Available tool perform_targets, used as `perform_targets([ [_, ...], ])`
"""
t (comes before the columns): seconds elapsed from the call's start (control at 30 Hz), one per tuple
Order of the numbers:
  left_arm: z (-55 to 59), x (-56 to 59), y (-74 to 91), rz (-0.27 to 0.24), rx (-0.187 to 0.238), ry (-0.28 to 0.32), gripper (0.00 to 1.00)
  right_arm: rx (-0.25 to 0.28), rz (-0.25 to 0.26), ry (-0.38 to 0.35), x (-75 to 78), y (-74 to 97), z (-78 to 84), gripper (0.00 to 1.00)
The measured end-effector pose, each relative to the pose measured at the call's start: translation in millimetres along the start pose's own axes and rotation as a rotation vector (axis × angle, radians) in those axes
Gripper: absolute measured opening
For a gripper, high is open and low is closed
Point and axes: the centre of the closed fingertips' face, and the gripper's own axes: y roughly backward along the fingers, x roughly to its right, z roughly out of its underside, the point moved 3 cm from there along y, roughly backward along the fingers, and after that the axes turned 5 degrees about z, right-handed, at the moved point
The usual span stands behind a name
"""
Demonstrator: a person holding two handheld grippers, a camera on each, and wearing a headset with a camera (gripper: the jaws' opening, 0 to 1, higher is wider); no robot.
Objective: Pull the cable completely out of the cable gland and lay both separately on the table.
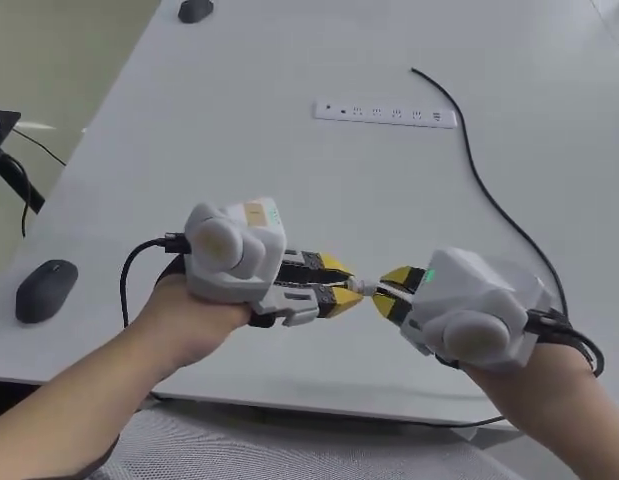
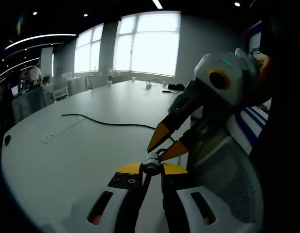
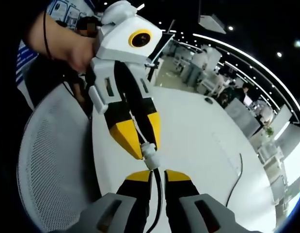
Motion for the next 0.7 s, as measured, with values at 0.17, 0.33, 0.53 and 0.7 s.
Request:
perform_targets([
  [0.17,0.3,0.1,-0.2,0.004,-0.005,0.001,0.15,0.005,-0.002,0.008,-1.1,-1.7,1.9,0.01],
  [0.33,0.4,0.0,-0.7,0.005,-0.004,0.0,0.15,0.009,-0.001,-0.006,-0.2,-1.2,3.2,0.0],
  [0.53,-3.1,-1.2,-2.2,0.002,0.003,-0.001,0.15,-0.001,0.014,-0.118,8.8,-1.0,9.6,0.0],
  [0.7,-5.6,-2.3,-1.9,-0.004,0.002,-0.01,0.15,-0.012,0.022,-0.177,12.7,-1.6,14.3,0.0],
])
